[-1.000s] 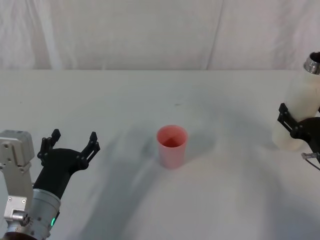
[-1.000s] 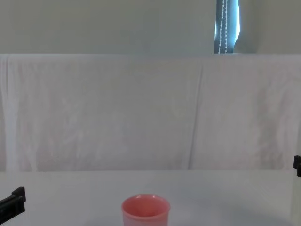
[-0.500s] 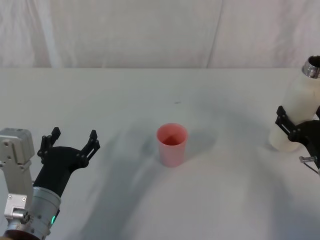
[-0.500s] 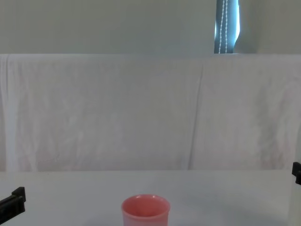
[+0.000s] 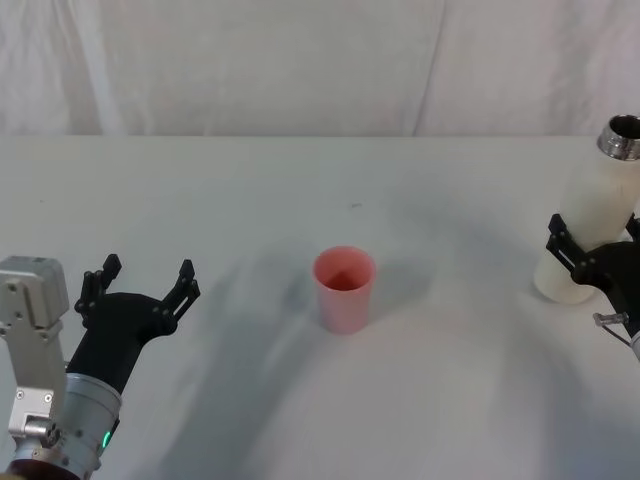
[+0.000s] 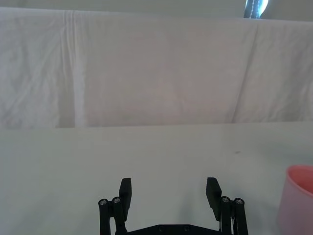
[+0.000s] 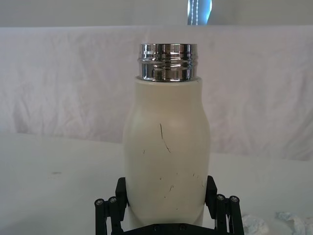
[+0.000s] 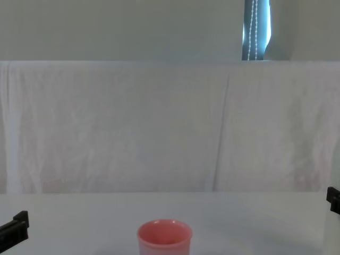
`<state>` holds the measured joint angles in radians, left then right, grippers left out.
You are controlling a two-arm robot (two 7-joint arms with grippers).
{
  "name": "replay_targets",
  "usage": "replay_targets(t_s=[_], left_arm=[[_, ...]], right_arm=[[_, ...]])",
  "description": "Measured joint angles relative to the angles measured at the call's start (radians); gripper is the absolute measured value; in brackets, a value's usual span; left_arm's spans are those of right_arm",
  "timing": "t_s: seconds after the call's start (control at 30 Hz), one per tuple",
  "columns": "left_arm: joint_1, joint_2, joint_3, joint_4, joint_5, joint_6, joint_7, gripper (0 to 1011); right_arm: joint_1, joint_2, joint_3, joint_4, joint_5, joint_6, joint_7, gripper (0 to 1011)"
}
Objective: Grasp the thermos with one hand and pour water into the cup lid.
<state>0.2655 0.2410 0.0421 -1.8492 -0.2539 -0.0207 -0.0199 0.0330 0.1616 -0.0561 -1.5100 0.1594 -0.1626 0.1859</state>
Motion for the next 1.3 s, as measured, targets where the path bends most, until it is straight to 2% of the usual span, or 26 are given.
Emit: replay_targets(t_s=[1.3], left_arm=[[0.0, 0.0, 0.0, 0.0, 0.0, 0.0, 0.0, 1001]], right_arm=[[0.032, -0.002, -0.005, 0.042, -0.01, 0.007, -0.003, 959]])
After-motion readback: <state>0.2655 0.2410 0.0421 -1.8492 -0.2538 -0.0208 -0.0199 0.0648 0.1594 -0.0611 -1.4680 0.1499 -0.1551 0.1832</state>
